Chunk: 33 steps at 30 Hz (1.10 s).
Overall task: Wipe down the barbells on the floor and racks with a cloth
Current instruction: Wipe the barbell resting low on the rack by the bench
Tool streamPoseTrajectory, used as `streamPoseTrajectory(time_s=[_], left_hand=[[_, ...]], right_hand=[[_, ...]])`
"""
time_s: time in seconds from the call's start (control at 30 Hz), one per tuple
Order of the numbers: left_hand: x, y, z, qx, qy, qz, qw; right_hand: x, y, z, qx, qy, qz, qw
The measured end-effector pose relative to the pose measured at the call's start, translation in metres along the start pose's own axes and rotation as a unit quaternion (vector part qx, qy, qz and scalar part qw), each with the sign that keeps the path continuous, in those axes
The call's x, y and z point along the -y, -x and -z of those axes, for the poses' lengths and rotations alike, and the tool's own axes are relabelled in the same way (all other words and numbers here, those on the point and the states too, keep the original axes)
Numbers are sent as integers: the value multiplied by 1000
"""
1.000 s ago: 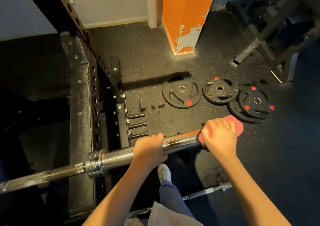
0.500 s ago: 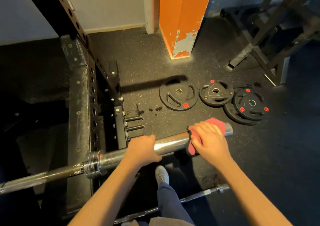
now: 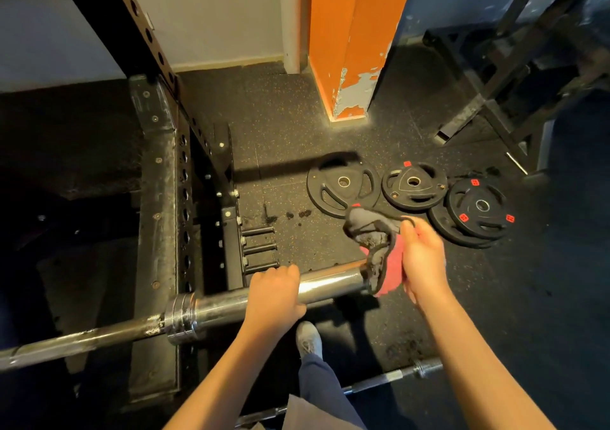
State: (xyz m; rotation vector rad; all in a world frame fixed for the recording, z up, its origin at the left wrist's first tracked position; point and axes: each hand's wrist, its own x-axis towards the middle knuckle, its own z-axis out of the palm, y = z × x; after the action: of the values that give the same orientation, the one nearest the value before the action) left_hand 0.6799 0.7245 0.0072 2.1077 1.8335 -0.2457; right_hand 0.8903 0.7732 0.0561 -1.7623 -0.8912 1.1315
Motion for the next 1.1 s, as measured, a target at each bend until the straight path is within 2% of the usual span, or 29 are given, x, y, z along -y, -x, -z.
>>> streamPoseTrajectory(time_s=[0.03,0.07,0.1,0.17,0.2,0.23,0.27,0.3,0.43,0.5,0.57,0.67,0.77,0.83,0.9,0.97,1.03,1.1], left_hand=[[0,0,0,2,0,-1,1000],[1,0,1,5,0,-2,1000],[1,0,1,9,0,-1,1000],[1,0,3,15,-3,0,1000],[1,0,3,17,-3,-1,1000],[1,0,3,17,-2,-3,1000],[1,0,2,16,0,-4,1000],[2,0,2,14,0,-5,1000],[2,0,0,10,5,-5,1000],[3,0,1,14,8,-7,1000],[4,0,1,21,14,-10,1000],[6,-2,4,33,15,-25,999],[14,-5,7,39,21,-40,998],[20,-6,9,40,18,-42,998],[24,-6,11,55,11,-38,998],[25,-7,13,68,20,-28,997],[25,-9,14,78,34,-21,996],[25,-10,15,86,37,-20,995]], right_hand=[[2,-2,2,-18,-90,-56,994],[3,-3,3,-21,-135,-87,987],[1,-2,2,-12,-111,-91,990],[-11,4,0,-4,97,9,995],[-22,7,1,-16,245,109,963],[-31,7,5,-43,362,196,910],[-35,6,8,-68,429,266,860],[-38,5,10,-68,458,312,830],[-34,16,12,95,407,255,872],[-32,17,21,156,438,247,850],[-31,13,28,184,474,249,824],[-31,14,3,139,513,298,793],[-44,23,-25,122,496,342,789],[-43,4,-10,84,490,326,804],[-44,-24,18,4,495,263,828],[-45,-29,19,-60,482,241,840],[-52,-14,-1,-56,468,264,841],[-57,2,-13,4,438,326,838]])
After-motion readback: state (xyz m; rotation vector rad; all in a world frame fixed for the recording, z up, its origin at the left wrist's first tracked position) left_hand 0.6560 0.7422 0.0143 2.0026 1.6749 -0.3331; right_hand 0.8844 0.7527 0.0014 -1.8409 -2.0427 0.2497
